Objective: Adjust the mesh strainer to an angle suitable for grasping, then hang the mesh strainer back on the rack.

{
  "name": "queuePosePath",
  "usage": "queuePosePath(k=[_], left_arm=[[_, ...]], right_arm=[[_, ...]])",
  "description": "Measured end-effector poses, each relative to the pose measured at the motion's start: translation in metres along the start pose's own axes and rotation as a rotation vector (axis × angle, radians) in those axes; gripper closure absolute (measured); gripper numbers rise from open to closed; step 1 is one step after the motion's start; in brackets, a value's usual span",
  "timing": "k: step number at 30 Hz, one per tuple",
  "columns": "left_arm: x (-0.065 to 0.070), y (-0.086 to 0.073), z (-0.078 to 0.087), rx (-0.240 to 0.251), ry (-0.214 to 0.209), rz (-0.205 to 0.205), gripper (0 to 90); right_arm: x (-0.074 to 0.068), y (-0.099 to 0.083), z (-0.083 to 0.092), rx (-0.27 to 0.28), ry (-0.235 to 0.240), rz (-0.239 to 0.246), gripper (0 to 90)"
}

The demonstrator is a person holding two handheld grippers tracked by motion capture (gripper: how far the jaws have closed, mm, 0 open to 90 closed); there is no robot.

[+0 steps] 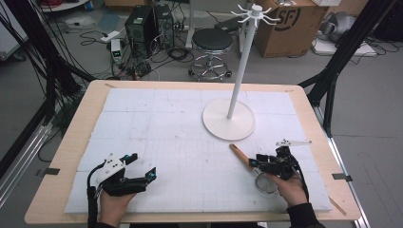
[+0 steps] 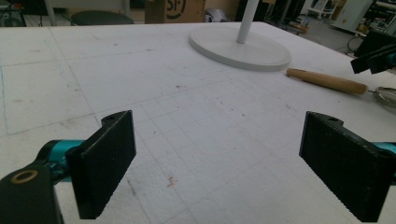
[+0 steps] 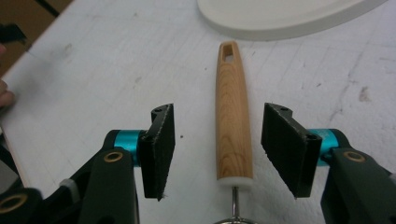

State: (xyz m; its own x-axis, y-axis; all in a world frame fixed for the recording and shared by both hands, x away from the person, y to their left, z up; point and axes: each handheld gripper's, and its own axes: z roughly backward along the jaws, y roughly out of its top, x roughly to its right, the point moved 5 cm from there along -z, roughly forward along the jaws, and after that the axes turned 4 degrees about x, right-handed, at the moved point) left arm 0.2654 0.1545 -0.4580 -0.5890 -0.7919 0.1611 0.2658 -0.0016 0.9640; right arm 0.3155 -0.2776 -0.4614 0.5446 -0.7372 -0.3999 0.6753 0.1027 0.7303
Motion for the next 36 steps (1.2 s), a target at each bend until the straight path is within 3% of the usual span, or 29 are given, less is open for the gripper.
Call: queuePosePath(k=[7,20,28,30,32,36], left_arm=[[-0.002,-0.002,-0.004,-0.013,-0.008,-0.001,11.3],[-0.005,-0.001,0.005,0.007,0.001,0.030,11.3],[-0.003,-0.001,0.010,0.010,0.013,0.022,11.3],[-0.004,-0.001,0.009,0.006,0.014,0.022,11.3],[-0.003,-0.002,0.008,0.005,0.013,0.027,11.3],[-0.002,-0.002,0.009,0.004,0.013,0.023,11.3]], right_arm=[[-0.001,-0.005,-0.012,-0.094,-0.024,0.011,48.8],[-0.003,-0.008,-0.018,-0.127,-0.059,0.032,50.9],[-0.009,-0.009,-0.026,-0.175,-0.134,0.124,54.4],[-0.009,-0.009,-0.026,-0.177,-0.144,0.153,56.2],[-0.010,-0.010,-0.027,-0.176,-0.150,0.149,57.4],[-0.011,-0.012,-0.027,-0.178,-0.190,0.205,61.8]])
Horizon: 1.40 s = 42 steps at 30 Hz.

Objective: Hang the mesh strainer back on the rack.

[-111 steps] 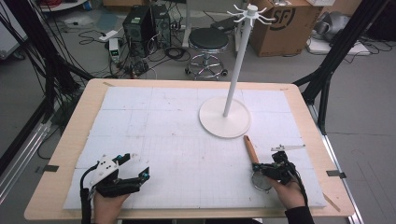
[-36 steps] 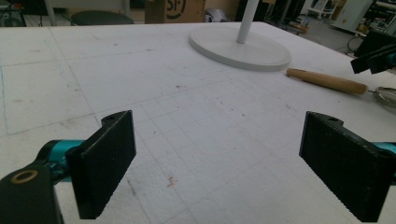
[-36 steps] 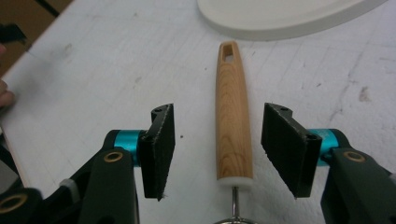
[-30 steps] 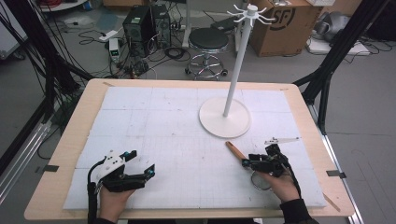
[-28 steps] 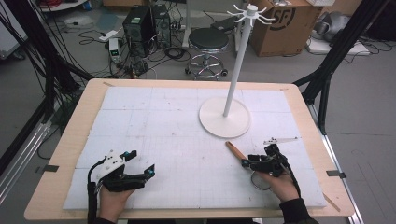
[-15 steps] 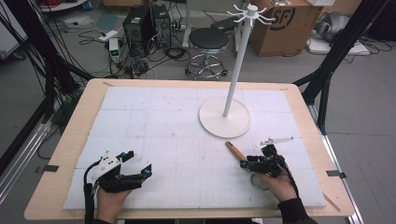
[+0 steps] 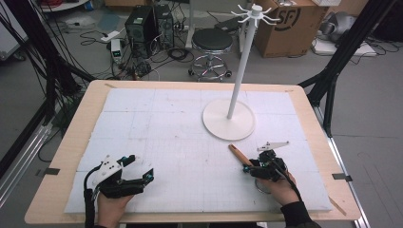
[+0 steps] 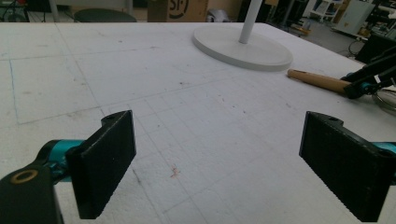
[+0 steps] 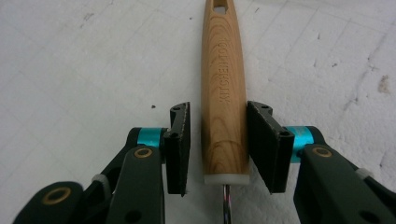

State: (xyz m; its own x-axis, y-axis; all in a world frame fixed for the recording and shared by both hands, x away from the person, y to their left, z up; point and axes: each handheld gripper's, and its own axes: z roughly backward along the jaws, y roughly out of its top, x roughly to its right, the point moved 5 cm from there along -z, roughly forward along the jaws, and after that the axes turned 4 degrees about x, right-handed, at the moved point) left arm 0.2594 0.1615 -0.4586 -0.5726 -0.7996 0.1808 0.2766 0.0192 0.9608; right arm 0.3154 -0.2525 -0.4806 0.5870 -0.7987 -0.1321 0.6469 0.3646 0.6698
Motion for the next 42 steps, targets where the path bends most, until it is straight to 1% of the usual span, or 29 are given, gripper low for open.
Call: queuePosePath(k=[2,5,9,11,12,14,16,18,19,21,25,26,29,31,32,35,38,41,42], left_arm=[[0.001,-0.001,-0.001,-0.002,-0.002,-0.006,11.3],[0.002,-0.001,-0.002,-0.008,-0.003,-0.006,11.3],[0.003,-0.002,-0.001,-0.010,-0.002,-0.012,11.3],[0.003,-0.002,-0.001,-0.010,-0.003,-0.010,11.3],[0.003,-0.002,-0.001,-0.008,-0.001,-0.007,11.3],[0.003,-0.002,-0.001,-0.009,-0.001,-0.008,11.3],[0.003,-0.002,-0.002,-0.010,-0.001,-0.009,11.3],[0.003,-0.002,-0.002,-0.009,-0.001,-0.009,11.3],[0.002,-0.002,-0.002,-0.008,-0.002,-0.008,11.3],[0.002,-0.002,-0.001,-0.009,0.002,-0.011,11.3],[0.001,-0.002,0.000,-0.008,0.001,-0.009,11.3],[0.001,-0.002,0.000,-0.007,0.001,-0.008,11.3],[0.000,-0.002,0.000,-0.007,0.004,-0.008,11.3],[0.000,-0.001,0.000,-0.006,0.005,-0.007,11.3],[0.000,-0.001,0.000,-0.005,0.006,-0.005,11.3],[0.000,-0.001,0.000,-0.006,0.006,-0.004,11.3],[0.000,-0.002,-0.001,-0.007,0.009,-0.005,11.3],[0.000,-0.002,-0.001,-0.009,0.008,-0.008,11.3],[0.000,-0.002,-0.001,-0.008,0.006,-0.007,11.3]], right_arm=[[-0.003,0.000,-0.001,-0.003,-0.032,0.037,62.0],[-0.004,0.000,-0.001,-0.009,-0.036,0.040,62.1],[-0.004,0.001,-0.002,-0.021,-0.044,0.056,62.2],[-0.004,0.002,-0.002,-0.043,-0.047,0.061,62.3],[-0.005,0.004,-0.003,-0.060,-0.054,0.074,62.3],[-0.006,0.007,-0.004,-0.098,-0.057,0.082,62.5],[-0.007,0.009,-0.005,-0.125,-0.062,0.087,63.1],[-0.007,0.011,-0.005,-0.144,-0.067,0.094,64.5],[-0.008,0.011,-0.005,-0.148,-0.067,0.088,65.4],[-0.008,0.010,-0.004,-0.147,-0.073,0.107,67.6],[-0.010,0.011,-0.004,-0.149,-0.079,0.121,68.9],[-0.010,0.011,-0.004,-0.146,-0.082,0.136,69.0],[-0.006,0.010,-0.003,-0.120,-0.049,0.113,69.0],[-0.003,0.009,-0.002,-0.105,-0.021,0.083,69.1],[-0.001,0.009,-0.002,-0.103,-0.008,0.077,69.0],[0.001,0.009,-0.001,-0.083,0.011,0.051,69.0],[0.005,0.007,0.003,-0.036,0.032,0.011,68.9],[0.009,0.009,0.010,0.016,0.052,-0.022,68.9],[0.010,0.010,0.012,0.041,0.057,-0.031,68.9]])
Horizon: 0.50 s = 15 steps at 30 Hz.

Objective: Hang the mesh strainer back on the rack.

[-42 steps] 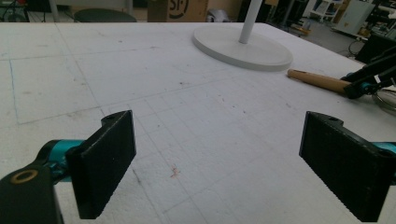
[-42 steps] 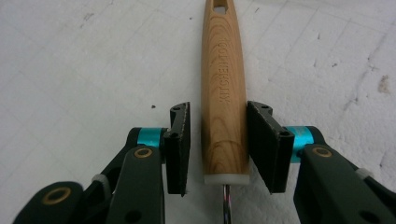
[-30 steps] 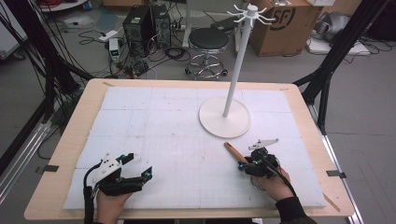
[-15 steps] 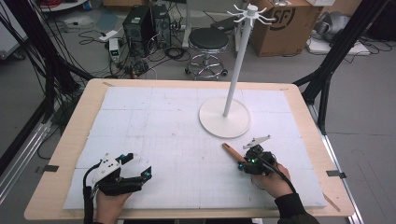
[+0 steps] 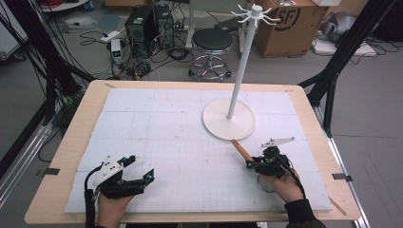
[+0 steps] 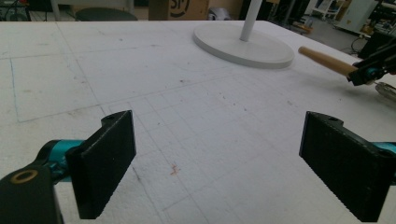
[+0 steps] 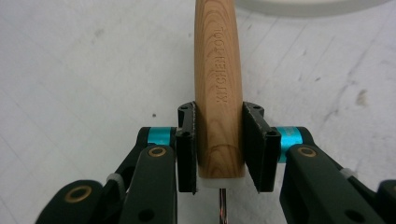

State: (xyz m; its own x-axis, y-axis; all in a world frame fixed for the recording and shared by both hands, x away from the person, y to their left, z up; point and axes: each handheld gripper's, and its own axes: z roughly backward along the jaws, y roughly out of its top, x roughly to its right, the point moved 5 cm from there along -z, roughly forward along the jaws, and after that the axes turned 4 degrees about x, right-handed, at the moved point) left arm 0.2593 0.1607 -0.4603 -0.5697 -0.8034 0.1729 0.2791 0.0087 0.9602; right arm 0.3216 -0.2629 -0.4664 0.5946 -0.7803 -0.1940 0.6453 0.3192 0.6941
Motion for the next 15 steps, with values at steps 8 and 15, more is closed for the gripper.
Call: queuePosePath(k=[8,15], left_arm=[[0.000,0.000,0.000,0.000,-0.001,-0.001,11.3],[0.000,0.000,0.000,-0.001,0.000,0.000,11.3]], right_arm=[[0.003,0.008,0.011,0.109,-0.008,-0.027,68.8],[0.004,0.019,0.028,0.290,0.038,-0.076,68.8]])
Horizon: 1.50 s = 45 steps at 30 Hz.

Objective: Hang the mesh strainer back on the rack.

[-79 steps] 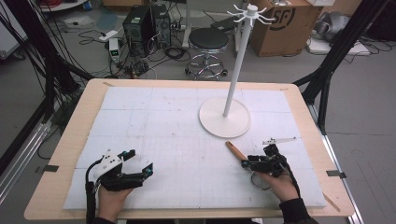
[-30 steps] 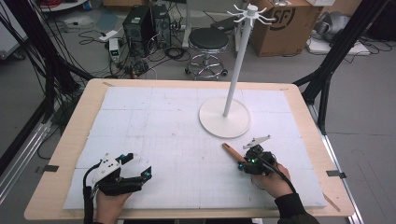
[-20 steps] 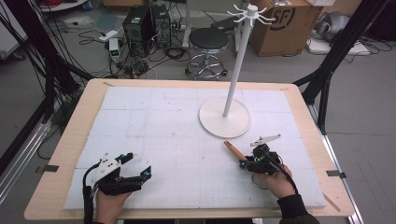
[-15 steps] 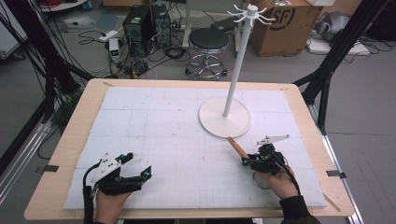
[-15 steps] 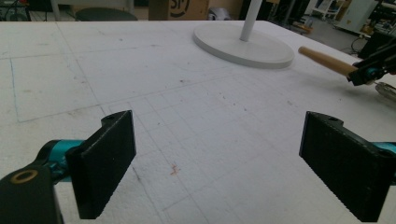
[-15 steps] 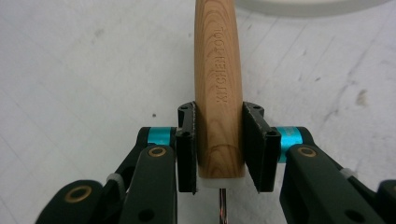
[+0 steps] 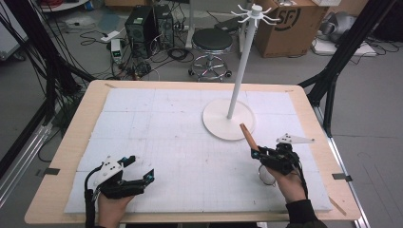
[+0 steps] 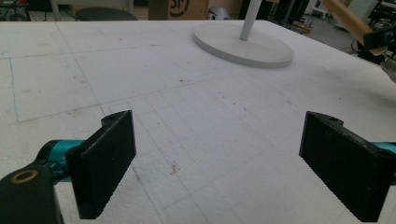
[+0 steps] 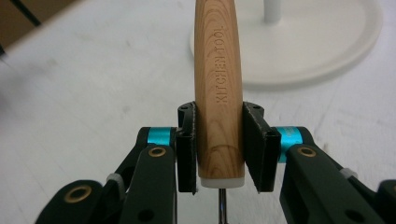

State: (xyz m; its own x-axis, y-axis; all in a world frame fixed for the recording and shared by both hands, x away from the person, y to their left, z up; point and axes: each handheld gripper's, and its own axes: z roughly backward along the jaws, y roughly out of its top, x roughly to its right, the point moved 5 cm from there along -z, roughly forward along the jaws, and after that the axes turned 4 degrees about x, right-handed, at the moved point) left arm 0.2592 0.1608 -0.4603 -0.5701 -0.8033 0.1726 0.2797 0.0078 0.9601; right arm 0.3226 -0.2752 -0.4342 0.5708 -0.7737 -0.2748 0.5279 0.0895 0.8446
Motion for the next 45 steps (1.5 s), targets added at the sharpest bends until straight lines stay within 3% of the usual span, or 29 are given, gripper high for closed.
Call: queuePosePath(k=[2,4,5,6,8,13,20,29,33,37,39,45], left_arm=[[0.000,0.000,0.000,0.001,0.000,0.000,11.3],[0.000,0.000,-0.001,-0.002,0.001,-0.002,11.3],[0.000,0.000,-0.001,-0.003,0.000,-0.003,11.3],[0.001,0.000,-0.001,-0.004,-0.001,-0.003,11.3],[0.001,-0.001,-0.001,-0.007,-0.002,-0.006,11.3],[0.001,0.000,-0.001,-0.003,-0.001,-0.003,11.3],[0.001,-0.001,-0.001,-0.004,-0.003,-0.003,11.3],[0.000,-0.001,0.001,0.002,-0.006,-0.005,11.3],[-0.002,-0.001,0.001,0.003,-0.007,-0.001,11.3],[-0.005,-0.002,0.001,0.001,0.003,0.002,11.3],[-0.004,-0.001,0.002,-0.005,0.018,-0.022,11.3],[-0.001,0.002,0.007,0.014,0.011,-0.022,11.3]], right_arm=[[-0.001,0.008,0.008,0.095,0.006,-0.012,68.8],[-0.002,0.011,0.010,0.117,-0.015,-0.001,68.8],[-0.006,0.017,0.014,0.169,-0.031,0.018,68.7],[-0.006,0.017,0.014,0.169,-0.031,0.018,68.7],[-0.010,0.025,0.017,0.235,-0.036,0.039,68.8],[-0.025,0.048,0.023,0.370,0.015,0.059,68.7],[-0.036,0.067,0.022,0.443,0.092,0.024,68.7],[-0.033,0.100,0.026,0.539,0.144,-0.042,68.7],[-0.034,0.116,0.028,0.576,0.197,-0.086,68.7],[-0.034,0.131,0.026,0.596,0.209,-0.089,68.7],[-0.033,0.139,0.025,0.602,0.207,-0.086,68.7],[-0.029,0.163,0.027,0.647,0.210,-0.088,68.7]])
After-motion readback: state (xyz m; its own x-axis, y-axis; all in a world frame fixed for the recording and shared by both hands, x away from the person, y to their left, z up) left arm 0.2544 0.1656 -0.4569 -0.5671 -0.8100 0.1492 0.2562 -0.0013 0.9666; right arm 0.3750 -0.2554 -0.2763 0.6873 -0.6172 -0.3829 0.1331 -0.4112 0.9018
